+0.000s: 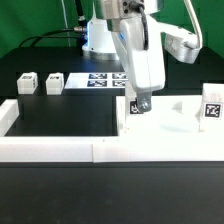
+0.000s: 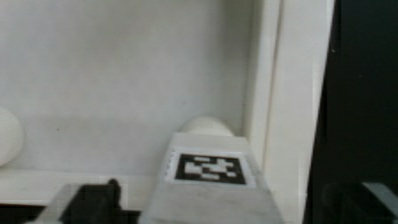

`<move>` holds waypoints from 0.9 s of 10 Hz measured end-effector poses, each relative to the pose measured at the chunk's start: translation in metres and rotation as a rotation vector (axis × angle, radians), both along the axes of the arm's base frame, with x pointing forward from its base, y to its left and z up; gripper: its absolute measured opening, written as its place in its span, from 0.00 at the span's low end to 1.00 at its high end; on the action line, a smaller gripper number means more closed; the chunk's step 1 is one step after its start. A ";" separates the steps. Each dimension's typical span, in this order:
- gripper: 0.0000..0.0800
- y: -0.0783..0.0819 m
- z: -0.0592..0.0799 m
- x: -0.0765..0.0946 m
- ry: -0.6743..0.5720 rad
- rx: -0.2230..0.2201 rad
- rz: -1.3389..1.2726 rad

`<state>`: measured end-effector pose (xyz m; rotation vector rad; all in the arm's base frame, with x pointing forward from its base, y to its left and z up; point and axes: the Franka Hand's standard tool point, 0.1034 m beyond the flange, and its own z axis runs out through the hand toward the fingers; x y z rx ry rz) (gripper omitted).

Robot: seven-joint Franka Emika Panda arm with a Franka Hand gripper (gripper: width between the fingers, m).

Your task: Assemble square table

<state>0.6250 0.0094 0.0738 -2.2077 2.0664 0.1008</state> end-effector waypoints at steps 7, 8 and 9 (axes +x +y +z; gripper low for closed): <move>0.81 -0.008 0.000 0.003 -0.114 -0.087 0.920; 0.81 -0.006 0.000 0.004 -0.133 -0.122 1.084; 0.81 -0.006 0.000 0.003 -0.148 -0.147 1.211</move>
Offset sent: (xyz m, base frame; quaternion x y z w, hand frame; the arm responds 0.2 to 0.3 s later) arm 0.0000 0.0000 0.0000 0.0000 0.0000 -0.1938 0.9810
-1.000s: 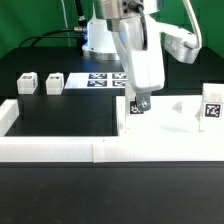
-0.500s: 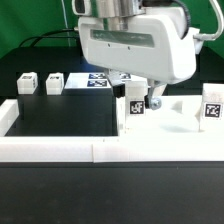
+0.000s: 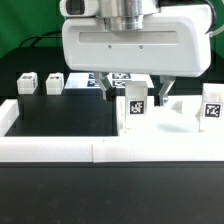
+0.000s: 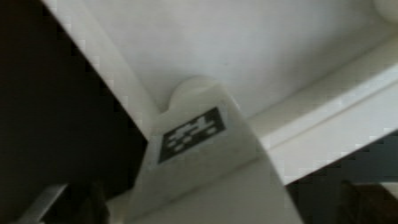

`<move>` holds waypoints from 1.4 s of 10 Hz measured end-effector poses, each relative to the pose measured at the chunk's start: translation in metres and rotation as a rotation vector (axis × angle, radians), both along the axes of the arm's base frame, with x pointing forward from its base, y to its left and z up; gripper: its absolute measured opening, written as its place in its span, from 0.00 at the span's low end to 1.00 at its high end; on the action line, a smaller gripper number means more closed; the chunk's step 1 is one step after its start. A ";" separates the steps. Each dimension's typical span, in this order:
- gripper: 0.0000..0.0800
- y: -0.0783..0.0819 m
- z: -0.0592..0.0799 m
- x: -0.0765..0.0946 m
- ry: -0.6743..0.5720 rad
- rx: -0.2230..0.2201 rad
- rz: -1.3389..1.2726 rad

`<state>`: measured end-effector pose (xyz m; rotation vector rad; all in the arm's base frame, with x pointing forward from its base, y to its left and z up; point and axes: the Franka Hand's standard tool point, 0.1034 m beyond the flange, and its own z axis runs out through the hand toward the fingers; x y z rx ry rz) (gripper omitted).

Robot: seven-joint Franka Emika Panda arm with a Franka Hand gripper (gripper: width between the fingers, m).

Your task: Assemble square table

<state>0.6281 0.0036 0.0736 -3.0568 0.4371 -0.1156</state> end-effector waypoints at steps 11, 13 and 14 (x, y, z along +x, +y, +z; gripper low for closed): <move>0.36 -0.011 -0.004 -0.001 0.076 0.105 -0.865; 0.36 -0.011 -0.004 -0.003 0.112 0.145 -1.100; 0.36 -0.012 -0.005 -0.004 0.129 0.177 -1.213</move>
Offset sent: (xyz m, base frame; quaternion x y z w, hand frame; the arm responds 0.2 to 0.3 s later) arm 0.0000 0.0000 0.0000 0.0000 0.0000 0.0000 1.0000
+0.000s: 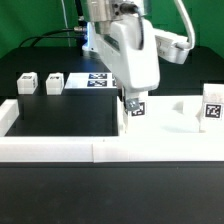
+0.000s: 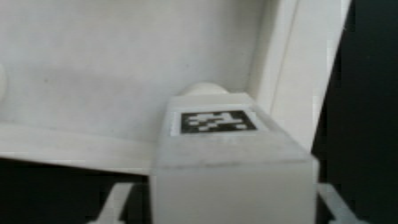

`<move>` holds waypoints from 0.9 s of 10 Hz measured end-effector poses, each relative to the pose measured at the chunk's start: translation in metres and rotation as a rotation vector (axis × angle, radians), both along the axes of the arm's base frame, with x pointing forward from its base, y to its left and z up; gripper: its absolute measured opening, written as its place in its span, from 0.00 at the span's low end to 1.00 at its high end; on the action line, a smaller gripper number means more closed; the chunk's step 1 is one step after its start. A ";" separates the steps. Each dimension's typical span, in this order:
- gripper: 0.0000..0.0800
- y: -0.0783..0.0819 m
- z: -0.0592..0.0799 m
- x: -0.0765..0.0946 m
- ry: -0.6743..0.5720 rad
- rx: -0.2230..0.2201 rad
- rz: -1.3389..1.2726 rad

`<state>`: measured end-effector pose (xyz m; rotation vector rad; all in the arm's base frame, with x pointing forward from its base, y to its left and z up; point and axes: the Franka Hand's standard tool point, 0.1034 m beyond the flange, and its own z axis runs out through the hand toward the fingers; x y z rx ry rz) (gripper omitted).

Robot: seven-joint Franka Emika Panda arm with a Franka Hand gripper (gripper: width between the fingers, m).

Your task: Assemble square table

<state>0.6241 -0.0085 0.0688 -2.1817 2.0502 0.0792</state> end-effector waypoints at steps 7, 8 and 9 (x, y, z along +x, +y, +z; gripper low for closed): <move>0.80 -0.005 -0.002 -0.006 -0.113 -0.010 0.411; 0.81 -0.005 -0.002 -0.006 -0.113 -0.011 0.414; 0.81 -0.006 -0.002 -0.006 -0.127 -0.023 0.519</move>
Offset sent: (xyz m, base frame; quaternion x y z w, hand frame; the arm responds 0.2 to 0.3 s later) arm 0.0000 0.0000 0.0000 0.0000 0.0000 0.0000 1.0000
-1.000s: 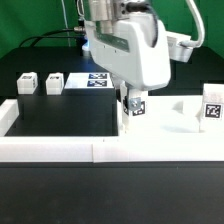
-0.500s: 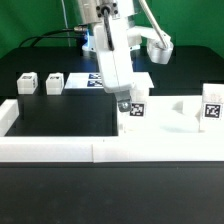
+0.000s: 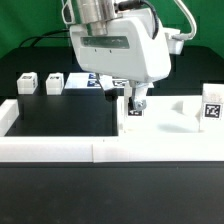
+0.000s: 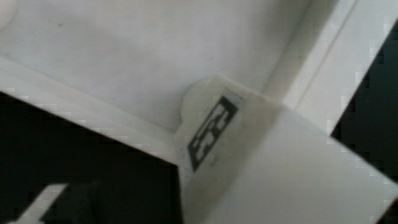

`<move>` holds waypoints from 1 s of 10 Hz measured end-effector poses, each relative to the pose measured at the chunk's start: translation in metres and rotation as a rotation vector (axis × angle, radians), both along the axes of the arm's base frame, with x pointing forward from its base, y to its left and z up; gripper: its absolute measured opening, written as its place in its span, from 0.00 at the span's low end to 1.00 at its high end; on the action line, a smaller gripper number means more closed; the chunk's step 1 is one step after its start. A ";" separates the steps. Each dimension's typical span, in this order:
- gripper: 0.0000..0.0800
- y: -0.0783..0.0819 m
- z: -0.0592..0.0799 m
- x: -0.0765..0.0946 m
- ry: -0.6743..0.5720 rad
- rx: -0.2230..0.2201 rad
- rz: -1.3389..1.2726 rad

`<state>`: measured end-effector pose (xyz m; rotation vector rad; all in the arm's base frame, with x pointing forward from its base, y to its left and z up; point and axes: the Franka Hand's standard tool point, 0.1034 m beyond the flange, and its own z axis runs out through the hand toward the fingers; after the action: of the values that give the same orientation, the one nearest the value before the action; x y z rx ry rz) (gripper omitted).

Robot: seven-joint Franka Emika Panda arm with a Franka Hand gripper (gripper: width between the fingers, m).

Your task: Assemble square table

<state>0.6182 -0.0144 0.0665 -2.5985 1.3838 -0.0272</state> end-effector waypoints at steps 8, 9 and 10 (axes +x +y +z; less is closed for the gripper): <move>0.81 0.009 0.000 0.006 -0.089 -0.120 0.809; 0.81 0.009 0.000 0.006 -0.087 -0.119 0.800; 0.67 0.009 -0.001 0.006 -0.083 -0.117 0.771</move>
Offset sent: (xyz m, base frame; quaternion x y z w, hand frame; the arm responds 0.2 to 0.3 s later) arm 0.0204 0.0300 0.0064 0.0104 -0.0363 -0.4058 0.9132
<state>0.6239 -0.0055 0.0660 -2.9985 0.2946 -0.1011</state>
